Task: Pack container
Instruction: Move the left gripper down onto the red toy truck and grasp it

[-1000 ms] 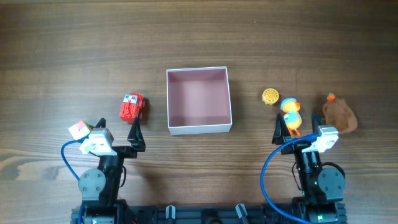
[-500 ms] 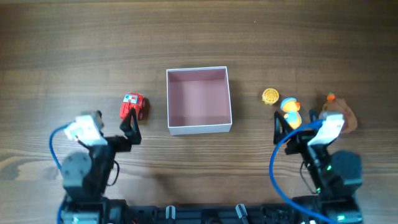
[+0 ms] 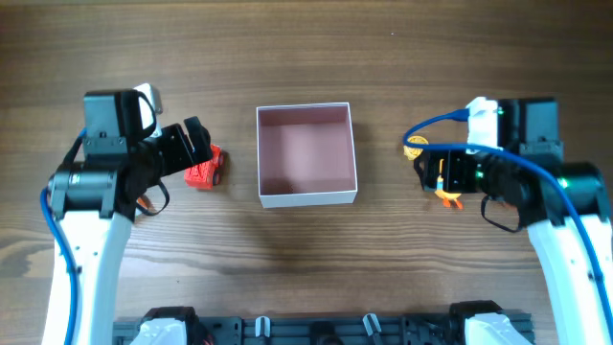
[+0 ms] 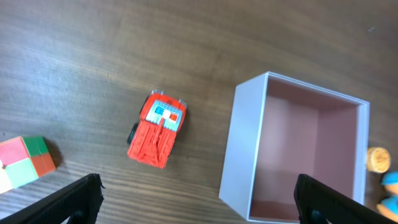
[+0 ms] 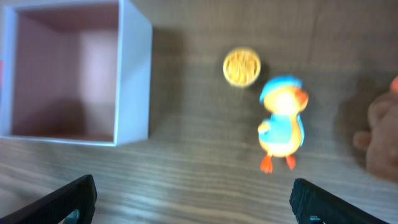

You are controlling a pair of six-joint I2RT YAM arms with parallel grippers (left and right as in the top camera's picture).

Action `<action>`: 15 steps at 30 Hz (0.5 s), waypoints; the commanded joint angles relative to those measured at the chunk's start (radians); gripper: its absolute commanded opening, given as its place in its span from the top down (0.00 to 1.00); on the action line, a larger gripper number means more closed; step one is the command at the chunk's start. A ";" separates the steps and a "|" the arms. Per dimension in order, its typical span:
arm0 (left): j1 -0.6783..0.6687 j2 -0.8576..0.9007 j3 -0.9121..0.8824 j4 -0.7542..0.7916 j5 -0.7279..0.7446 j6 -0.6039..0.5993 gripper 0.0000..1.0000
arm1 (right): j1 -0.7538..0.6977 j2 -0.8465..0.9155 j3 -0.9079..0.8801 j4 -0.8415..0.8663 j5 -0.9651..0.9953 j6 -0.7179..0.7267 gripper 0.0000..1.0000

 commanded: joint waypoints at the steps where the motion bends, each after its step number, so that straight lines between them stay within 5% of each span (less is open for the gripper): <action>1: -0.005 0.053 0.022 0.002 -0.005 0.077 0.00 | 0.004 0.088 0.021 -0.035 0.000 -0.019 0.00; 15: -0.006 0.414 0.022 0.037 -0.093 0.288 0.00 | 0.004 0.150 0.021 -0.031 0.079 0.035 0.00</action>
